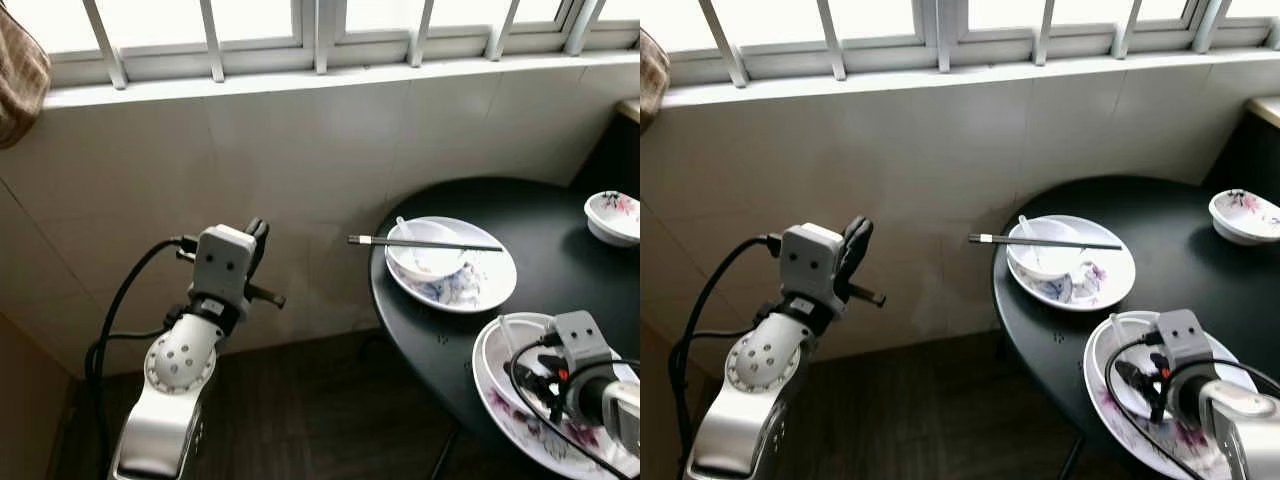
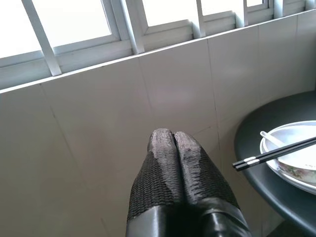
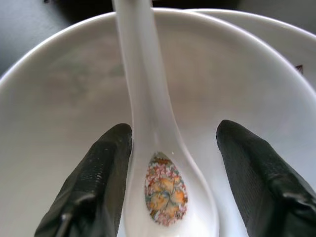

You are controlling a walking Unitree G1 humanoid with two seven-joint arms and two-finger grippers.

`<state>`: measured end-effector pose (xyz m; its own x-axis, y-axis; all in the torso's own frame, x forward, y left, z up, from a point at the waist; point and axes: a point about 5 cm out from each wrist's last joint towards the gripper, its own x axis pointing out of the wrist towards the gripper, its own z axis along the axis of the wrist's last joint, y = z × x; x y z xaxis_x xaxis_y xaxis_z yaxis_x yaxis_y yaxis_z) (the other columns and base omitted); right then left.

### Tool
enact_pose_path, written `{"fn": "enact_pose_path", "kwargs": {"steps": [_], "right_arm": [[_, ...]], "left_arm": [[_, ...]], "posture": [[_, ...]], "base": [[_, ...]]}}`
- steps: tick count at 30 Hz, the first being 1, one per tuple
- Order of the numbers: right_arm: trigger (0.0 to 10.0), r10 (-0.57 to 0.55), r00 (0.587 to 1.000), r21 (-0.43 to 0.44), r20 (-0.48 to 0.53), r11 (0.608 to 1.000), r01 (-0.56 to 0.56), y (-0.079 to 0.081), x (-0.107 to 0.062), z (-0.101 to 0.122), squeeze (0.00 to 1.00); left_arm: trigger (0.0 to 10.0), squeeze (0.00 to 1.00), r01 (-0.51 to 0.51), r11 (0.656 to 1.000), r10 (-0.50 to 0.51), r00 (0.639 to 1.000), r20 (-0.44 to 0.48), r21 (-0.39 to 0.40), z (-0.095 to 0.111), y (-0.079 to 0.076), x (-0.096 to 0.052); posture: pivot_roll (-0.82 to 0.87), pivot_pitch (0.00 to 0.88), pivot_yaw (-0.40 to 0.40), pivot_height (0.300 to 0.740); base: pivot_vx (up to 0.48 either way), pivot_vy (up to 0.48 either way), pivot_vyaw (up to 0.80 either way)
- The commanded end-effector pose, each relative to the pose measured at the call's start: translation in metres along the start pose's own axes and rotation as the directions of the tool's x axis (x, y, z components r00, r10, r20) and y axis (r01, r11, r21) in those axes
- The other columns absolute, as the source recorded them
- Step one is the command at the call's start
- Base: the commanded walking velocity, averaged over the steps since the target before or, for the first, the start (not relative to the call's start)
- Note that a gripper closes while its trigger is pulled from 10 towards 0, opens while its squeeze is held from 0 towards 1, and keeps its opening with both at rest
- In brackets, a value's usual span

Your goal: Kitchen organization

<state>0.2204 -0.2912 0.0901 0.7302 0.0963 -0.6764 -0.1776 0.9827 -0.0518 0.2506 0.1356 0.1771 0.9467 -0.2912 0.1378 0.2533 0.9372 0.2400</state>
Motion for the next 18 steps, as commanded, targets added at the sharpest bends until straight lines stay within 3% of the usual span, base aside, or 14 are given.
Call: {"fn": "enact_pose_path", "kwargs": {"steps": [1, 2, 4, 5, 6, 7, 18], "right_arm": [[9.8, 0.023, 1.000, -0.008, 0.009, 1.000, -0.023, -0.001, 0.005, 0.002, 0.00], [7.3, 0.039, 0.999, 0.002, 0.014, 0.999, -0.039, 0.001, 0.007, 0.003, 0.00], [7.3, 0.051, 0.999, 0.008, 0.018, 0.999, -0.051, 0.002, 0.008, 0.003, 0.00], [3.4, 0.067, 0.998, 0.008, 0.020, 0.998, -0.067, 0.004, 0.010, 0.003, 0.00], [0.9, 0.070, 0.997, -0.004, 0.012, 0.998, -0.070, 0.006, 0.012, 0.002, 0.00], [0.0, 0.071, 0.997, -0.006, 0.012, 0.997, -0.071, 0.006, 0.013, 0.001, 0.00], [0.0, 0.063, 0.997, -0.046, 0.040, 0.997, -0.061, 0.010, 0.017, 0.002, 0.00]], "left_arm": [[10.0, 0.00, 0.005, 1.000, -0.005, 1.000, -0.005, 0.004, 0.001, 0.000, 0.001], [10.0, 0.00, 0.006, 1.000, -0.006, 1.000, -0.005, 0.005, 0.001, 0.000, 0.001], [10.0, 0.00, 0.006, 1.000, -0.006, 1.000, -0.005, 0.006, 0.001, 0.000, 0.001], [10.0, 0.00, 0.006, 1.000, -0.006, 1.000, -0.006, 0.007, 0.001, 0.000, 0.001], [10.0, 0.00, 0.004, 1.000, -0.004, 1.000, -0.007, 0.008, 0.001, 0.000, 0.001], [10.0, 0.00, 0.003, 1.000, -0.003, 1.000, -0.007, 0.009, 0.001, 0.000, 0.001], [10.0, 0.00, 0.007, 1.000, -0.007, 1.000, -0.011, 0.010, 0.001, -0.001, 0.000]], "posture": [[0.08, 0.000, -0.048, 0.740], [0.09, 0.000, -0.050, 0.740], [0.09, 0.000, -0.050, 0.740], [0.09, 0.000, -0.050, 0.740], [0.09, 0.000, -0.050, 0.740], [0.09, 0.000, -0.050, 0.740], [0.09, 0.000, -0.057, 0.740]], "base": [[0.000, 0.000, 0.00], [0.000, 0.000, 0.00], [0.000, 0.000, 0.00], [0.000, 0.000, 0.00], [0.000, 0.000, 0.00], [0.000, 0.000, 0.00], [0.000, 0.000, 0.00]]}}
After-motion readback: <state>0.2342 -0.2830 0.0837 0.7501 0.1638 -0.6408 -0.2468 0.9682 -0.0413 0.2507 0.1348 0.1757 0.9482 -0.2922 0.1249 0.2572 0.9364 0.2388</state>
